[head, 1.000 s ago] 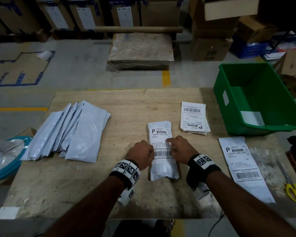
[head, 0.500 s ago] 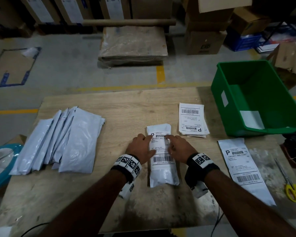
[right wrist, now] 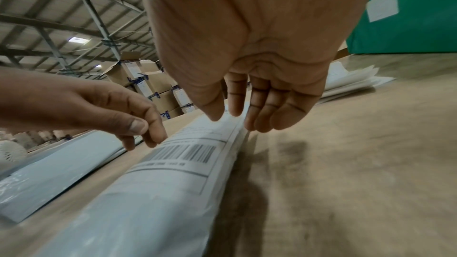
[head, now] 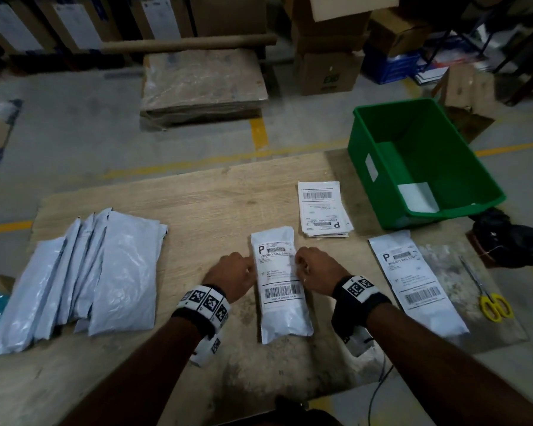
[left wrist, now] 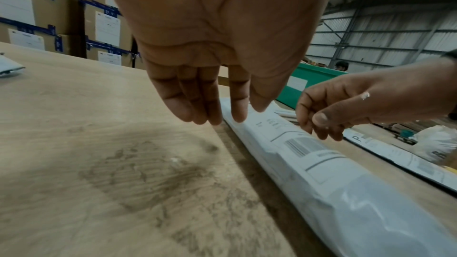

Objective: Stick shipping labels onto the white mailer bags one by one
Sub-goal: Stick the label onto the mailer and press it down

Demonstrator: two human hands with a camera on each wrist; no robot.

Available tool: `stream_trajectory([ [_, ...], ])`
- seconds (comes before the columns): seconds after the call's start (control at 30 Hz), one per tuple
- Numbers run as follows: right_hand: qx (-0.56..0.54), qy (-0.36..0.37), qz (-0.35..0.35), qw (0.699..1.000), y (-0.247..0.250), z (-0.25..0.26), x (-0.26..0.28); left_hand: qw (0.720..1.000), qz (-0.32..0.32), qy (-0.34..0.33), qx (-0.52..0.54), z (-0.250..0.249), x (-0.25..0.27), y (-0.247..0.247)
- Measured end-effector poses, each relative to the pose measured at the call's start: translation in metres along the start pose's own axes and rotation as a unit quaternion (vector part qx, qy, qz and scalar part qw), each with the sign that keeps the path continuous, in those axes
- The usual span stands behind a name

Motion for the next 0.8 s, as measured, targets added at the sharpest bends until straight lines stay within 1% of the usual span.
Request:
stream_trajectory([
  [0.07,-0.017,-0.016,-0.003,1.0,-0.003,-0.004,0.007,1.0,0.002,-0.008,0.011,-0.002,0.005,-0.001],
  [0.2,-0.045,-0.042,0.025,0.998,-0.013,-0.002,0.02,0.997,0.04,-0.01,0.062,-0.001,0.013,-0.011],
  [0.23,-0.057,-0.046,0.026,0.997,-0.015,0.0,0.023,0.996,0.047,-0.02,0.07,-0.001,0.014,-0.013],
  [0.37,-0.099,-0.067,0.009,0.993,-0.018,0.008,0.032,0.992,0.081,-0.052,0.085,-0.008,0.02,-0.016],
  [0.53,-0.103,-0.066,-0.046,0.991,-0.011,0.022,0.044,0.991,0.049,-0.083,0.095,-0.014,0.027,-0.009],
  [0.67,-0.113,-0.063,-0.09,0.987,-0.003,0.029,0.058,0.985,0.025,-0.125,0.116,-0.018,0.029,0.003],
  [0.8,-0.126,-0.07,-0.132,0.981,0.007,0.02,0.072,0.98,-0.003,-0.16,0.122,-0.04,0.029,0.015],
])
Point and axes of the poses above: each hand's wrist, its own x-axis away from the middle knuckle, its own y-axis out of the back of the hand, z = x × y, the point moved 4 cm from there along -x, towards the middle knuckle, and after that the axes turned 3 degrees about -y, right-handed, at the moved point
